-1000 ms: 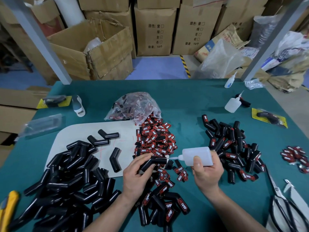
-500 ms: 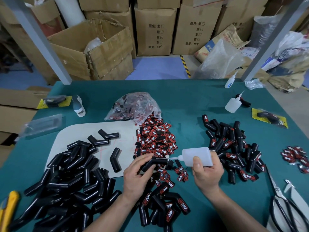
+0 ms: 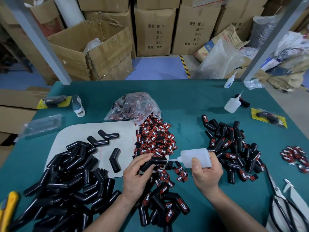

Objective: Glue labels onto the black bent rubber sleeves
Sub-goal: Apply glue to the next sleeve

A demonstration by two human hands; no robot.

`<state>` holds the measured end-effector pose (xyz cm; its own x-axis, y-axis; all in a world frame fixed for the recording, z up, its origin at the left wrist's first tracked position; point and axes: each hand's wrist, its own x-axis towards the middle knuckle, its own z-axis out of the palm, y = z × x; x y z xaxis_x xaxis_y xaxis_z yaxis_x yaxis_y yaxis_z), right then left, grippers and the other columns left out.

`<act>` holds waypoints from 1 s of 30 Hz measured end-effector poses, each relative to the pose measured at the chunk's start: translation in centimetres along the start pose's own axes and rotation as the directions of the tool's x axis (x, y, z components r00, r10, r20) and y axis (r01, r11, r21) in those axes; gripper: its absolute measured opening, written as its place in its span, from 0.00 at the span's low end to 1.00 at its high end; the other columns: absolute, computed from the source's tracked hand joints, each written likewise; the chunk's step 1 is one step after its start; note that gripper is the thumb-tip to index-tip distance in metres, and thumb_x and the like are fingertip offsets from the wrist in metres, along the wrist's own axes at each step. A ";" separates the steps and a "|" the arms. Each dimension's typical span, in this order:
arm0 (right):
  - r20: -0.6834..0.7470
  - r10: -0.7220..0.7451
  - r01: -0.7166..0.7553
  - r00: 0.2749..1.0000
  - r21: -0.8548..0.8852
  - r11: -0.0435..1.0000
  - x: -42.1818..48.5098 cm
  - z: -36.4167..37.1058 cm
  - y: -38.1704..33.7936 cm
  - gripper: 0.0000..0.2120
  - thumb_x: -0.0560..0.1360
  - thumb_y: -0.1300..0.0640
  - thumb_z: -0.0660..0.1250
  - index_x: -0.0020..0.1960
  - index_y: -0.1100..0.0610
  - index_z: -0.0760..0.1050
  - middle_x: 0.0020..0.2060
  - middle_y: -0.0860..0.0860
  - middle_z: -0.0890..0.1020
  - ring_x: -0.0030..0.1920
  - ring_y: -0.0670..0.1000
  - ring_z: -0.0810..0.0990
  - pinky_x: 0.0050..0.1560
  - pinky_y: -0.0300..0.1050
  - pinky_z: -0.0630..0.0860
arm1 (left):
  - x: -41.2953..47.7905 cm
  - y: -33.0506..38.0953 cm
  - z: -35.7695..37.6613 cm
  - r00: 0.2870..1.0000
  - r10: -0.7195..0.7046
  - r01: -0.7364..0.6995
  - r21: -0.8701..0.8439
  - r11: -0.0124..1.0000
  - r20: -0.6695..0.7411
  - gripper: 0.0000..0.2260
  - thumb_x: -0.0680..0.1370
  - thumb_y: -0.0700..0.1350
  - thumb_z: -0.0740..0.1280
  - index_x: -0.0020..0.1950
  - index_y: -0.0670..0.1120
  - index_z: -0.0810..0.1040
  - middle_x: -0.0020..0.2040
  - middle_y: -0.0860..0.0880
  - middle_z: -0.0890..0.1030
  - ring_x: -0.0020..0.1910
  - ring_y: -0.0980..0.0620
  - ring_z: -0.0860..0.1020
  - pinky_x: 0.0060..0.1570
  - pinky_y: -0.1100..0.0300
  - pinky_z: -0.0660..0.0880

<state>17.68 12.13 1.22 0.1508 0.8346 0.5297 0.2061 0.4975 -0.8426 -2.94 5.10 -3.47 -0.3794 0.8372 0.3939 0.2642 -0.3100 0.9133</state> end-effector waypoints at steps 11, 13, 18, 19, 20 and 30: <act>0.010 -0.033 0.033 0.999 -0.025 0.999 0.1 0.2 -0.4 0.25 0.77 0.36 0.64 0.45 0.60 0.72 0.40 0.29 0.78 0.36 0.31 0.76 0.32 0.25 0.69 | 0.0 0.0 0.0 1.000 -0.004 0.004 0.026 1.000 -0.009 0.18 0.74 0.37 0.76 0.62 0.48 0.83 0.59 0.55 0.84 0.60 0.51 0.83 0.64 0.59 0.76; 0.004 -0.026 0.026 1.000 -0.030 0.999 0.0 0.2 -0.4 0.27 0.77 0.35 0.64 0.44 0.62 0.73 0.39 0.31 0.79 0.36 0.31 0.76 0.33 0.26 0.69 | 0.1 0.1 -0.1 1.000 -0.008 0.009 0.036 0.999 -0.012 0.18 0.74 0.39 0.76 0.62 0.52 0.84 0.59 0.56 0.84 0.59 0.52 0.82 0.64 0.61 0.76; -0.007 -0.023 0.023 1.000 -0.035 0.999 -0.1 0.1 -0.4 0.30 0.77 0.35 0.64 0.44 0.65 0.74 0.38 0.35 0.78 0.37 0.31 0.77 0.32 0.26 0.70 | 0.1 0.2 -0.1 1.000 -0.011 0.011 0.041 0.999 -0.005 0.18 0.74 0.40 0.76 0.61 0.53 0.83 0.59 0.56 0.84 0.59 0.52 0.82 0.64 0.62 0.75; -0.010 -0.021 0.020 1.000 -0.041 0.999 -0.1 0.1 -0.4 0.29 0.77 0.35 0.64 0.44 0.64 0.74 0.37 0.37 0.77 0.37 0.31 0.77 0.32 0.26 0.70 | 0.1 0.1 -0.1 1.000 -0.012 0.012 0.045 0.999 -0.005 0.18 0.74 0.40 0.76 0.62 0.53 0.83 0.59 0.55 0.84 0.59 0.52 0.82 0.64 0.62 0.75; -0.013 -0.018 0.017 1.000 -0.044 0.999 -0.1 0.1 -0.5 0.28 0.77 0.35 0.64 0.44 0.62 0.74 0.37 0.38 0.76 0.37 0.31 0.77 0.31 0.27 0.70 | 0.1 0.1 -0.1 1.000 -0.012 0.012 0.048 0.999 -0.006 0.18 0.74 0.39 0.76 0.62 0.53 0.83 0.58 0.56 0.84 0.59 0.52 0.82 0.64 0.62 0.75; 0.012 -0.044 0.045 0.999 -0.070 0.997 -0.1 0.3 -0.4 0.32 0.77 0.36 0.64 0.41 0.68 0.75 0.33 0.40 0.74 0.37 0.30 0.77 0.28 0.30 0.70 | 0.1 0.3 0.0 1.000 -0.003 0.003 0.052 0.999 -0.018 0.18 0.73 0.39 0.76 0.61 0.52 0.83 0.58 0.56 0.83 0.58 0.53 0.82 0.64 0.63 0.75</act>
<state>17.32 11.87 1.45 0.1303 0.8147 0.5651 0.2802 0.5164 -0.8092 -2.94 5.09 -3.12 -0.3956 0.8299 0.3934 0.3083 -0.2835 0.9081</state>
